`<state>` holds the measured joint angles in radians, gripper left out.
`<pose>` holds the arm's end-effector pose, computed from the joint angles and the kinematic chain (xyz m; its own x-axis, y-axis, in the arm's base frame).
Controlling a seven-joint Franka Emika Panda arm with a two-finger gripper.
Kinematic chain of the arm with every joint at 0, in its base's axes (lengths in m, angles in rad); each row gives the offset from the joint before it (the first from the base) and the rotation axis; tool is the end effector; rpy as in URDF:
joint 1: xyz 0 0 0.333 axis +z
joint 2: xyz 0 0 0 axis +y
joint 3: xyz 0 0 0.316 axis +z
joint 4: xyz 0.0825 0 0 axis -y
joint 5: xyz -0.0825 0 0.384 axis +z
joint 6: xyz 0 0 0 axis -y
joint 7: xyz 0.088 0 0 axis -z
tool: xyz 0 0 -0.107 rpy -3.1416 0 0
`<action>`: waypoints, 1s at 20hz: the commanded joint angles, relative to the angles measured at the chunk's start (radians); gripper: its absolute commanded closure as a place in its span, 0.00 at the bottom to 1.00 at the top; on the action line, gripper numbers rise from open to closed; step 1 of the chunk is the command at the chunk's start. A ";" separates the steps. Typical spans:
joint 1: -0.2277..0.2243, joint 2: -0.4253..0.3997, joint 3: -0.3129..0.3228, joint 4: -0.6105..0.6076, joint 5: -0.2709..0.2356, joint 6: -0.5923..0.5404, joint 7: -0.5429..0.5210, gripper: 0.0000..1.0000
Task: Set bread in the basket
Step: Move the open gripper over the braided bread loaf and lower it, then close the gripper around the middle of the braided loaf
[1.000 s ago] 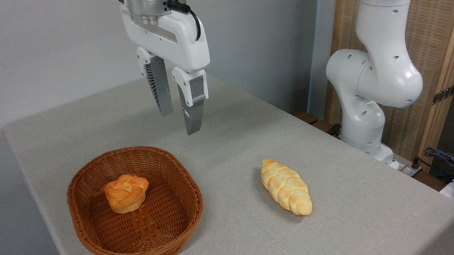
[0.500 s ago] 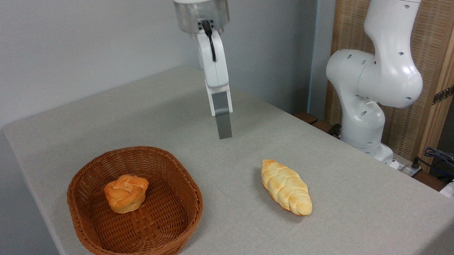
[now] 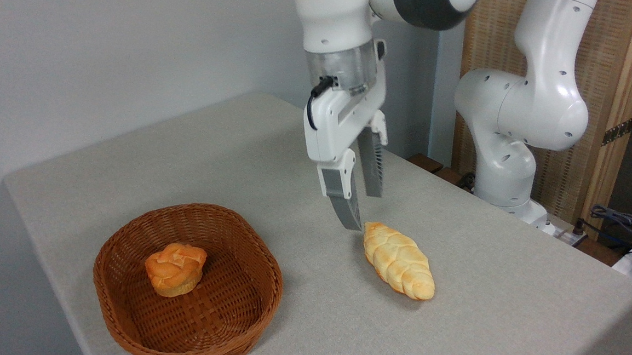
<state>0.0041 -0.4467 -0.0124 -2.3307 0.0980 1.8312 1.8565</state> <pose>0.4110 0.0041 0.5027 -0.3170 -0.9451 -0.0792 -0.9471 0.3109 0.0797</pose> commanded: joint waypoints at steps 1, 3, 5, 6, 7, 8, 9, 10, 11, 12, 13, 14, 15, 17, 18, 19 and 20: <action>-0.033 -0.040 0.060 -0.074 0.049 0.030 0.157 0.00; -0.033 -0.040 0.062 -0.093 0.072 0.031 0.232 0.00; -0.053 -0.040 0.062 -0.114 0.132 0.040 0.245 0.00; -0.065 -0.038 0.062 -0.127 0.149 0.052 0.245 0.00; -0.076 -0.038 0.062 -0.136 0.163 0.060 0.245 0.00; -0.091 -0.038 0.065 -0.140 0.169 0.071 0.245 0.00; -0.128 -0.038 0.096 -0.151 0.172 0.085 0.242 0.00; -0.178 -0.040 0.162 -0.154 0.174 0.095 0.242 0.00; -0.234 -0.043 0.237 -0.154 0.174 0.100 0.242 0.00; -0.283 -0.055 0.303 -0.157 0.175 0.100 0.243 0.00; -0.308 -0.059 0.336 -0.159 0.187 0.100 0.243 0.00; -0.315 -0.060 0.338 -0.162 0.215 0.100 0.243 0.00; -0.323 -0.061 0.338 -0.168 0.229 0.102 0.243 0.00; -0.326 -0.061 0.341 -0.174 0.233 0.102 0.243 0.00; -0.328 -0.063 0.341 -0.179 0.233 0.100 0.243 0.00; -0.329 -0.063 0.341 -0.180 0.233 0.102 0.243 0.00; -0.340 -0.061 0.344 -0.186 0.233 0.100 0.242 0.00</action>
<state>-0.3074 -0.4832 0.3145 -2.4870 0.3094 1.9141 2.0949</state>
